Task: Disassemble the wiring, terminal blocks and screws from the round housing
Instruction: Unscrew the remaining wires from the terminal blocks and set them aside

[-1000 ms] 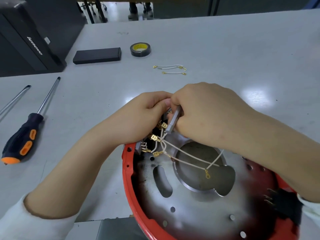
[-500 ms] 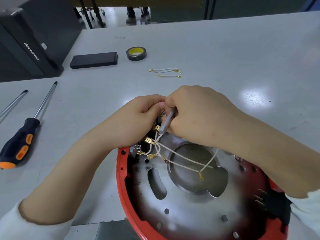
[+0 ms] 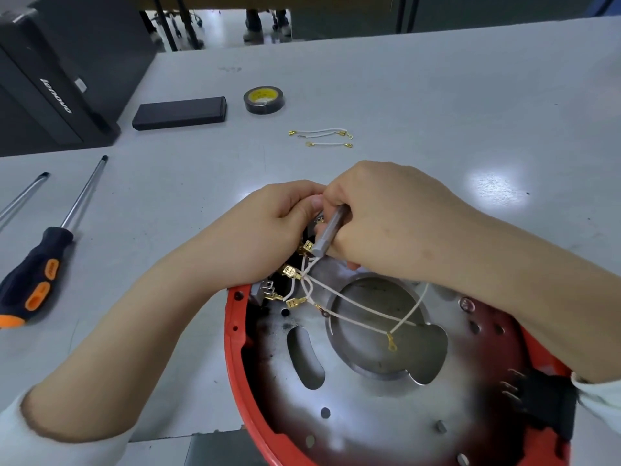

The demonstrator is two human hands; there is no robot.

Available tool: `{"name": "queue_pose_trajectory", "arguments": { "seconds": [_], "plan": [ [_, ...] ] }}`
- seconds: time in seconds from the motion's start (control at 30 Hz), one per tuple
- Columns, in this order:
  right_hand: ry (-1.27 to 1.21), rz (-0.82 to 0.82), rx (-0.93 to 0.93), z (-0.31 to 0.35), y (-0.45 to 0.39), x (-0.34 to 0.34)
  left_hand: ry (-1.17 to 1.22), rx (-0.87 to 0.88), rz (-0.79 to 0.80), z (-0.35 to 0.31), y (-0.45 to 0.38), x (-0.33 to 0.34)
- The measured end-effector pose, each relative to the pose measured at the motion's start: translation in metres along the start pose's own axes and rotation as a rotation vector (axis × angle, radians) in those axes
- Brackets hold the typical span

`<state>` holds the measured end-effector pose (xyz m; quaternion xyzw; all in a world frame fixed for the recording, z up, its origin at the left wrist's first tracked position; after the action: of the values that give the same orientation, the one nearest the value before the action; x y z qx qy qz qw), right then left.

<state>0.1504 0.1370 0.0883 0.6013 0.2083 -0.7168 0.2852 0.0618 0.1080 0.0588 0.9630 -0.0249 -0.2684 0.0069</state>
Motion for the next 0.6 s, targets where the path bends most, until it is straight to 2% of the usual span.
{"name": "queue_pose_trajectory", "arguments": {
  "seconds": [0.1,0.33,0.43,0.6],
  "plan": [
    [0.026,0.122,-0.019,-0.001,-0.004,0.004,-0.013,-0.003,0.020,0.000,0.000,-0.001],
    [0.036,0.096,-0.037,-0.004,-0.013,0.012,-0.020,0.004,0.004,0.000,0.000,-0.001],
    [0.014,-0.022,-0.036,-0.006,-0.015,0.010,-0.023,0.009,-0.009,-0.001,0.000,-0.001],
    [0.032,0.029,-0.054,-0.010,-0.012,0.007,-0.042,0.003,0.017,-0.001,-0.001,0.001]
  ]
}}
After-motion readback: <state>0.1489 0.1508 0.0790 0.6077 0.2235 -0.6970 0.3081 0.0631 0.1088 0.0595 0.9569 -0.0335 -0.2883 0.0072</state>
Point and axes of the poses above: each hand's wrist, its own y-axis away from the middle knuckle, its own x-axis out of the palm, z = x × y, the point moved 7 cm from there along -y, towards the middle knuckle, and after that the axes turned 9 degrees about y, right-handed, at the moved point
